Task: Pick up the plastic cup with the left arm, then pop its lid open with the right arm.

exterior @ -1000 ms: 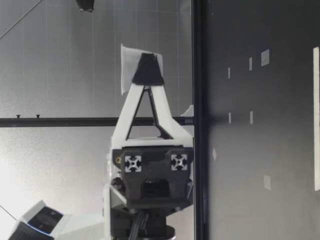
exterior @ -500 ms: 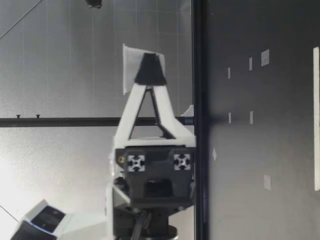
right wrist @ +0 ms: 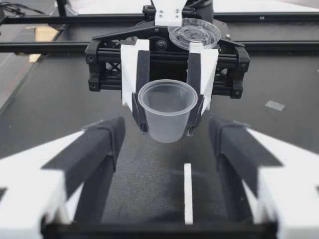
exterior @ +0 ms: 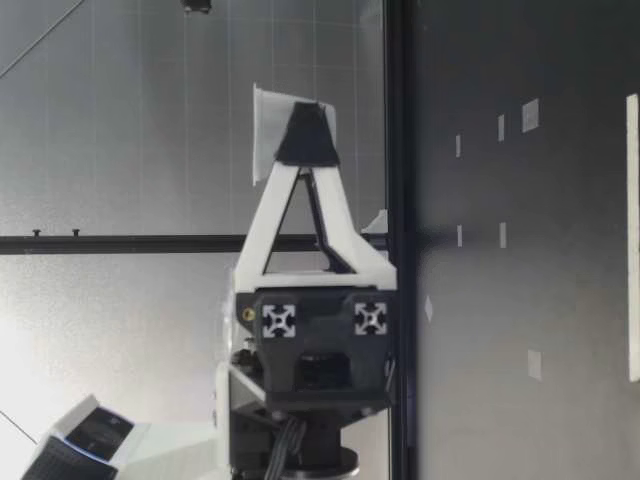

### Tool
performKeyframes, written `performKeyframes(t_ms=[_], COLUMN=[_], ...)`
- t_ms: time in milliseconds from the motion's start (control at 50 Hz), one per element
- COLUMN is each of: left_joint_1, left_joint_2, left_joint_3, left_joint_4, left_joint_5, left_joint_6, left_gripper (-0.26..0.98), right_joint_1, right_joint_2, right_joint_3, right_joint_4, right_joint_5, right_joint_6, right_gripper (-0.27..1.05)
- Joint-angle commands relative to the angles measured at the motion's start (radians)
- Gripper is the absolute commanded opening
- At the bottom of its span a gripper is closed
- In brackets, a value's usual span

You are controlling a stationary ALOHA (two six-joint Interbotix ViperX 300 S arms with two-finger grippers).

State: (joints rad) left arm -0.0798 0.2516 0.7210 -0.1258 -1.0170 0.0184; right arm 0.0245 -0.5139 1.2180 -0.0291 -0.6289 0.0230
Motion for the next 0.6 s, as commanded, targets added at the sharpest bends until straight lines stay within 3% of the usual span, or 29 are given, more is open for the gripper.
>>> performKeyframes(t_ms=[0, 580], left_joint_1=[0.003, 0.003], left_joint_2=[-0.017, -0.017], left_joint_3=[-0.018, -0.026], left_joint_4=[0.000, 0.000], left_joint_5=[-0.005, -0.005], left_joint_6=[0.002, 0.014], left_gripper=[0.11, 0.11], right_joint_1=[-0.006, -0.006], right_joint_2=[-0.009, -0.009], right_joint_3=[-0.012, -0.012], right_joint_4=[0.002, 0.002], right_joint_5=[-0.005, -0.005], right_joint_6=[0.000, 0.000], right_gripper=[0.68, 0.68])
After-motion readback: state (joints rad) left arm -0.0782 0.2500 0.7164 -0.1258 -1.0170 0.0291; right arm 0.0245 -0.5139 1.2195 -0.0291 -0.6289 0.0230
